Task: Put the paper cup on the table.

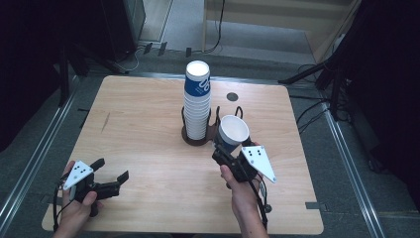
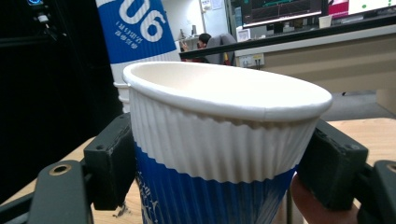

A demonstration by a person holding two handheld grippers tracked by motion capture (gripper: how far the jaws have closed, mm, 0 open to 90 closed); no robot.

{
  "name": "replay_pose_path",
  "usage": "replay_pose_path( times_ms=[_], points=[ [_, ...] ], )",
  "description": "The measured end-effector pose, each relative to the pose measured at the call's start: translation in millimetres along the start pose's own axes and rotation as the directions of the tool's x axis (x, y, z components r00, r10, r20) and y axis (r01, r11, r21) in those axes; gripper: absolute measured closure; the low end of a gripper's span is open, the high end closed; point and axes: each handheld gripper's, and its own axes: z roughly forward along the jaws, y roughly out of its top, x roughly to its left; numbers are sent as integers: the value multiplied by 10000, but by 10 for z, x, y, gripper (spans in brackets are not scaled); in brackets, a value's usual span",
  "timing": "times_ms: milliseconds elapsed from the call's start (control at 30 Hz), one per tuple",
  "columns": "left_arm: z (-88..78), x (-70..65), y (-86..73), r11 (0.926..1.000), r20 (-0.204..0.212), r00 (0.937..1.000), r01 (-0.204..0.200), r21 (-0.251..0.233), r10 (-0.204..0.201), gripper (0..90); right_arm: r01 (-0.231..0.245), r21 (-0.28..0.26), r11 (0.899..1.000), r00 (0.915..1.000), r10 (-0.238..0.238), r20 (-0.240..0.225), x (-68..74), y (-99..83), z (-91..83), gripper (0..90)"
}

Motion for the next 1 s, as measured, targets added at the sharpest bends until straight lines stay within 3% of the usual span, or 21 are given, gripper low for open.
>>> replay_pose_path(
  times_ms=[267,367,467,667,1000],
  points=[
    [-26,72,-11,9999,-590,9982,44,119,-37,0,139,80,9999,9993,-142,335,-164,-22,34,216],
    [-17,94,-29,9998,-764,9969,-159,134,169,0,285,177,9994,9981,-295,549,-297,-52,57,216],
    [-4,147,-40,9998,-875,9960,164,105,-155,0,310,196,9993,9969,-323,719,-378,-63,68,216],
    [-32,192,-33,9994,-1002,9944,340,32,-335,0,378,162,9992,9948,-392,943,-532,-84,87,216],
    [-39,223,-81,9997,-1333,9910,139,215,-109,0,552,204,9983,9892,-575,1350,-748,-141,144,215]
  ],
)
